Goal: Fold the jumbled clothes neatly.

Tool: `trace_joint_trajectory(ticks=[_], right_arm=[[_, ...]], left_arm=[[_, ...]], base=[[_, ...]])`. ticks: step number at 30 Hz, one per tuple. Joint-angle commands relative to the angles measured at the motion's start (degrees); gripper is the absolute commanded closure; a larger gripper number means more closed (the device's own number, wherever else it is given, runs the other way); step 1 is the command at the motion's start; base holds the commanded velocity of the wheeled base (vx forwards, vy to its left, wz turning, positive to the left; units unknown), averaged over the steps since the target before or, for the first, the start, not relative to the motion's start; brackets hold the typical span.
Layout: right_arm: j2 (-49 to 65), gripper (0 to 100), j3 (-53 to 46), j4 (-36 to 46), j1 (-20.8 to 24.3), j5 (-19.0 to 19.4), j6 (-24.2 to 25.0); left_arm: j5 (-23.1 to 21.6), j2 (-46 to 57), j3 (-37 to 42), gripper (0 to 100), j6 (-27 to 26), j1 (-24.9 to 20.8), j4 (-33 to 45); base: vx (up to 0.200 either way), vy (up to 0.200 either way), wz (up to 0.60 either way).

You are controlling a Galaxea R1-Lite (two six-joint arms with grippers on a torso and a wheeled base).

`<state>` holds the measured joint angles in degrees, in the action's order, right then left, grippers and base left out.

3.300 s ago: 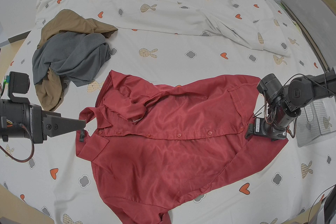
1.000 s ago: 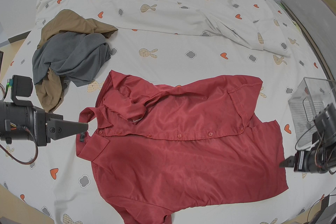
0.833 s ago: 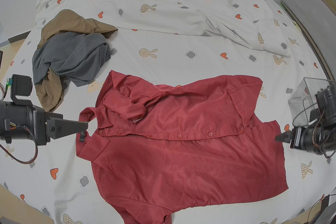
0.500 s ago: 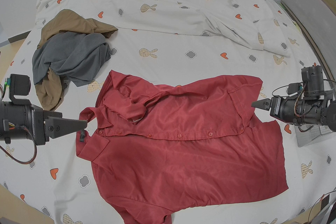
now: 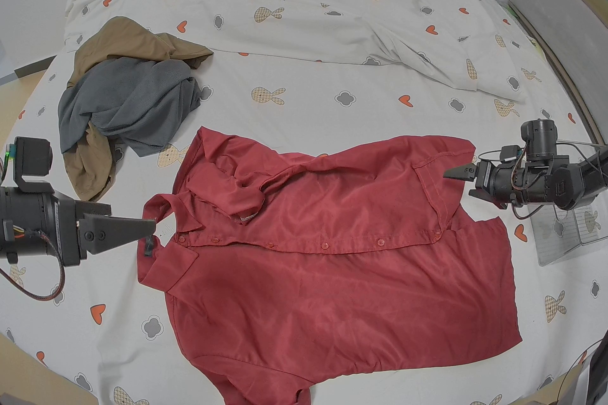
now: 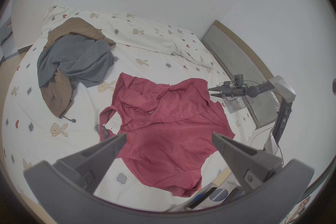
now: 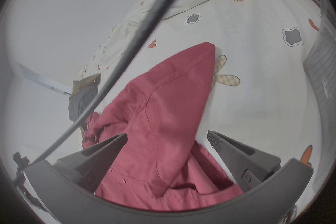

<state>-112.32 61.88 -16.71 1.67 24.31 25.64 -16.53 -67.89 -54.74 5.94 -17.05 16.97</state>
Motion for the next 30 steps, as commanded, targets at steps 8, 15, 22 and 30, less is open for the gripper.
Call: trace_joint_trajectory(ticks=[8, 15, 22, 30], right_arm=[[-6.24, 0, 8.52, 0.45, 0.79, 0.39, 2.75], [-6.24, 0, 8.43, 0.45, 0.79, -0.23, 2.66], [-6.06, 0, 8.52, 1.16, -1.49, -0.40, 2.66], [-7.30, 0, 10.45, 1.07, -1.85, -0.31, 2.75]], left_arm=[[0.01, 0.13, 0.07, 0, 0.04, 0.00, -0.01], [0.01, 0.21, 0.16, 0, 0.04, 0.09, -0.01], [0.01, 0.04, 0.16, 0, -0.05, 0.09, -0.01], [0.01, 0.04, 0.42, 0, -0.05, 0.00, -0.01]], base=[[0.000, 0.000, 0.00], [0.000, 0.000, 0.00], [0.000, 0.000, 0.00], [0.000, 0.000, 0.00]])
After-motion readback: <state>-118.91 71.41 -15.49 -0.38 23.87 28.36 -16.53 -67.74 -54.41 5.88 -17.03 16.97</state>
